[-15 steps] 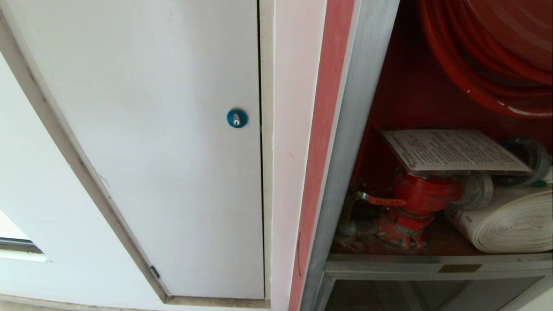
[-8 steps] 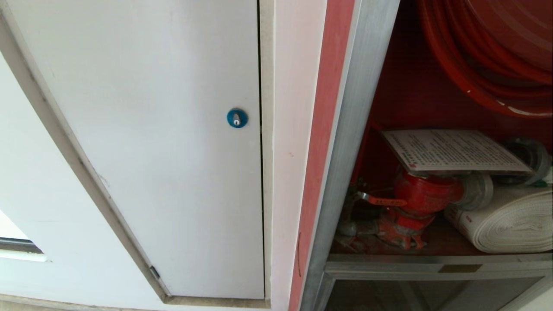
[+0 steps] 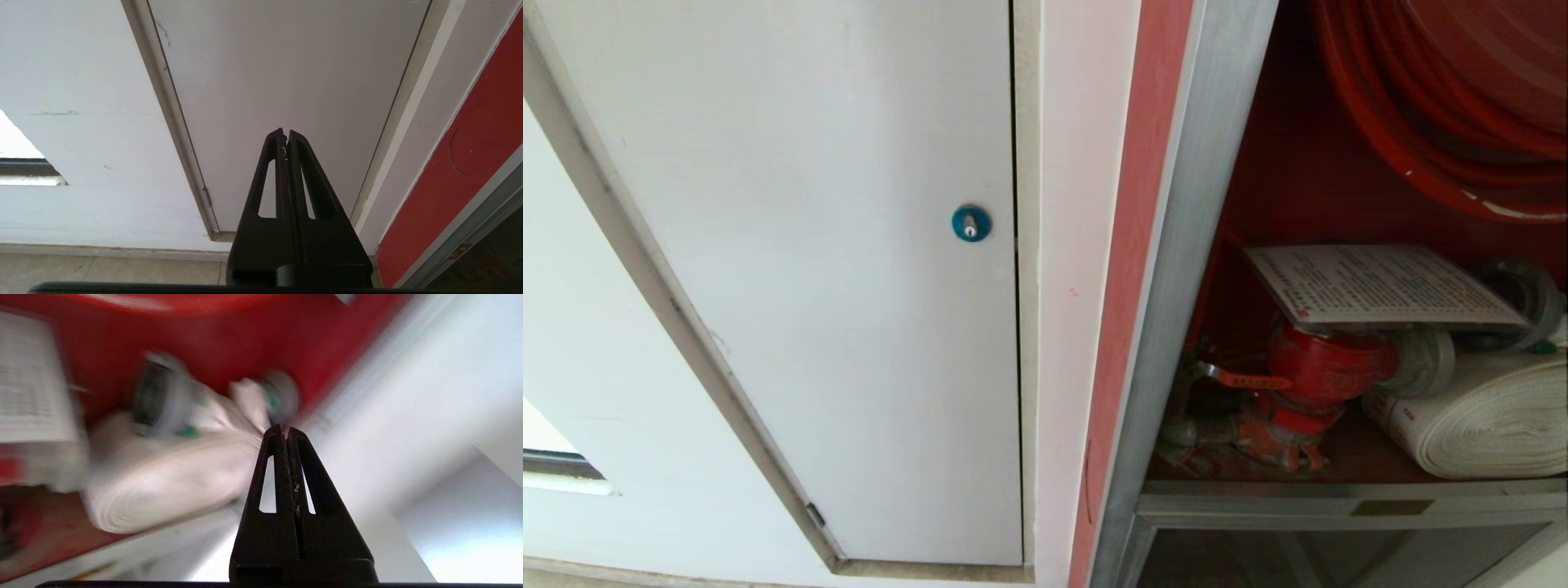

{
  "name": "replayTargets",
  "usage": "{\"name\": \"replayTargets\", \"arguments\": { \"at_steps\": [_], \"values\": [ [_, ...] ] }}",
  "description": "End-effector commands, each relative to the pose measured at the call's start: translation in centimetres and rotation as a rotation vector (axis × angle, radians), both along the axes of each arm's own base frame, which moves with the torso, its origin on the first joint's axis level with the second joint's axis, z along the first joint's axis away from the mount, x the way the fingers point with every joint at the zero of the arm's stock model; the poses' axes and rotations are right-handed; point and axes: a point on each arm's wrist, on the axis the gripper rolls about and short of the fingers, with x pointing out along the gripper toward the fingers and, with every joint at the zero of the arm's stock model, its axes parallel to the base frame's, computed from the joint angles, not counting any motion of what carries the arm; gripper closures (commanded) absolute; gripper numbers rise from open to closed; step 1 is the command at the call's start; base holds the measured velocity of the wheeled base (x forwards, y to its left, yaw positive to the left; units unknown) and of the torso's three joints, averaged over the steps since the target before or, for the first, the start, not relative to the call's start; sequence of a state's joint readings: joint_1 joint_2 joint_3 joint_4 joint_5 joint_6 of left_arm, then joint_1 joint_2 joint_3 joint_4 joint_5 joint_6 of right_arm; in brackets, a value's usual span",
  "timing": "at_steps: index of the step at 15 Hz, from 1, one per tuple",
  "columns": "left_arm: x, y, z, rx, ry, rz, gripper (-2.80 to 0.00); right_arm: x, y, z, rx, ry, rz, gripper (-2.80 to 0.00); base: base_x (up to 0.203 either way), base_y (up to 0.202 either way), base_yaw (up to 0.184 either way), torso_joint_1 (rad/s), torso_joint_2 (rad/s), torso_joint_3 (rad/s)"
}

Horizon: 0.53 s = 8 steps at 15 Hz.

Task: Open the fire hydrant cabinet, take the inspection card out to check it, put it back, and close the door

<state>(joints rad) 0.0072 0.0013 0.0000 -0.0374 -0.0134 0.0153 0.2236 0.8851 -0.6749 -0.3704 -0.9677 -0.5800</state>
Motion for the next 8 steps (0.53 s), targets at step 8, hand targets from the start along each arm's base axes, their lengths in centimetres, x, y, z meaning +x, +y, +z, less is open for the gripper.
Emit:
{"name": "replayTargets", "arguments": {
  "at_steps": [8],
  "values": [
    [0.1, 0.0, -0.4, 0.000, 0.013, 0.000, 0.00, -3.6, -1.6, -1.2, 0.013, -0.059, -0.169, 0.00, 0.000, 0.000, 0.000, 0.000, 0.00, 0.000]
  ]
}}
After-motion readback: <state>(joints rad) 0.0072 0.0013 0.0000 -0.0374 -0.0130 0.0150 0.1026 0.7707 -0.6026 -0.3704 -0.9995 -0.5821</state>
